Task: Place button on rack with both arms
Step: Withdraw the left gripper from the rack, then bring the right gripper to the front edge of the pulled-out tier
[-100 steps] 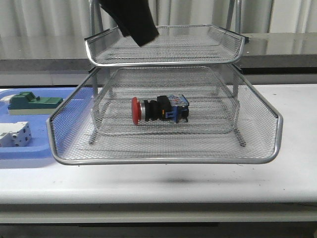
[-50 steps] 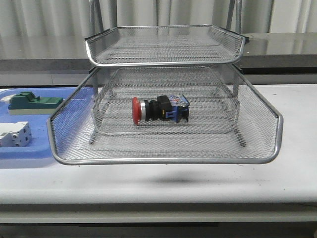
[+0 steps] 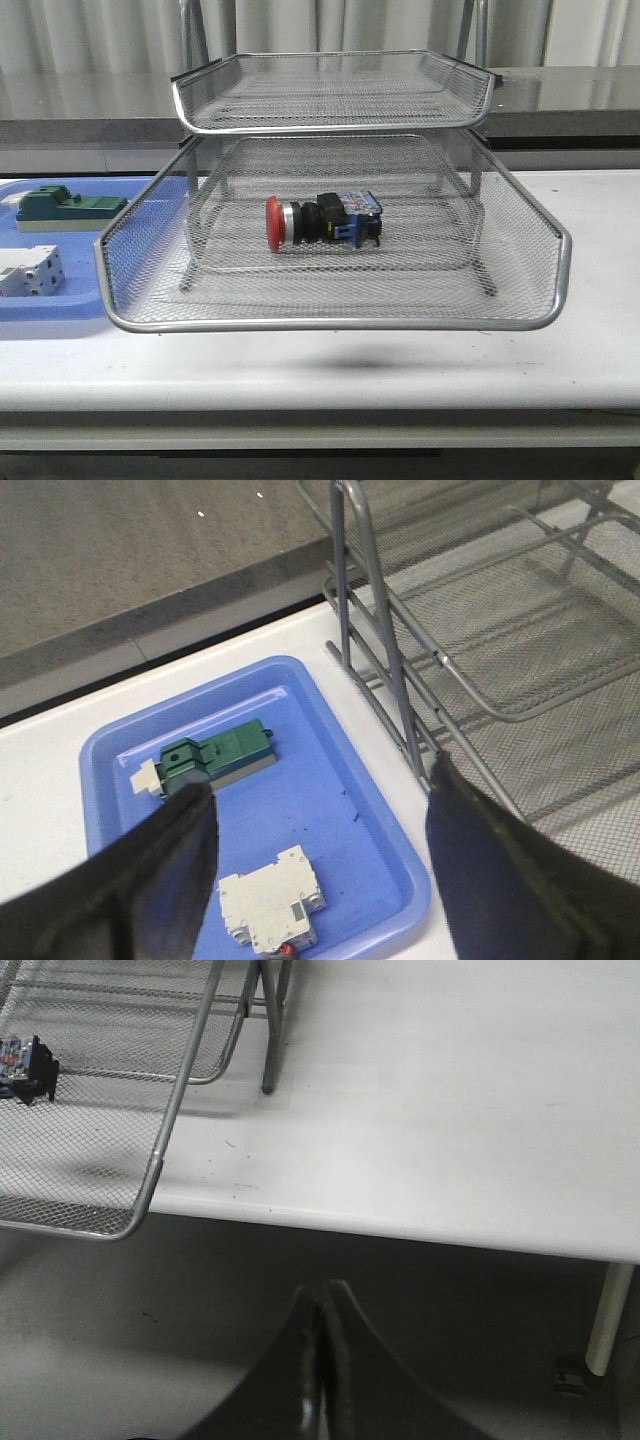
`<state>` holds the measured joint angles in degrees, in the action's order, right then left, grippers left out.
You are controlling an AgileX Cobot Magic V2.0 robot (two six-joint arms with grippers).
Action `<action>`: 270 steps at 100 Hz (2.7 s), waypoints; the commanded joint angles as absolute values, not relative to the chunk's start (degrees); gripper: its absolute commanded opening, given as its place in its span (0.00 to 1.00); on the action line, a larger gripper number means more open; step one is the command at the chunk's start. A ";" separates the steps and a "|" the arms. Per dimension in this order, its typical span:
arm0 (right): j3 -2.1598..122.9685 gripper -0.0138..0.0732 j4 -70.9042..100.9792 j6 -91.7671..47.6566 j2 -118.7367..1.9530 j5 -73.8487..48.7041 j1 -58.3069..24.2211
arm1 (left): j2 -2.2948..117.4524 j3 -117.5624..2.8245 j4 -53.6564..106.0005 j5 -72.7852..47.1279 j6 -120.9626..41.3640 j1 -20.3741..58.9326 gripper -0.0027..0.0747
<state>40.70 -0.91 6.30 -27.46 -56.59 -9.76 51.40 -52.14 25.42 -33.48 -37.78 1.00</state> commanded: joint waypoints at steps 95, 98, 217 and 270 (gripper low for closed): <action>42.68 0.08 -1.16 6.16 -27.75 -53.13 -9.59 | 23.15 -24.23 34.77 -7.89 -37.10 0.93 0.28; 42.68 0.08 -1.16 6.16 -27.75 -53.13 -9.59 | 23.15 -24.23 34.77 -7.89 -37.10 0.93 0.23; 40.93 0.08 9.42 -5.99 -43.09 -38.51 -9.77 | 23.15 -24.23 34.77 -7.89 -37.10 0.93 0.01; 40.98 0.08 28.54 -45.51 -64.04 -38.03 -22.91 | 23.15 -24.23 34.77 -7.89 -37.10 0.93 0.01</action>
<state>39.61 25.95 -40.33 -62.84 -40.31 -19.84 22.88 -22.62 33.69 -12.21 -37.66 1.00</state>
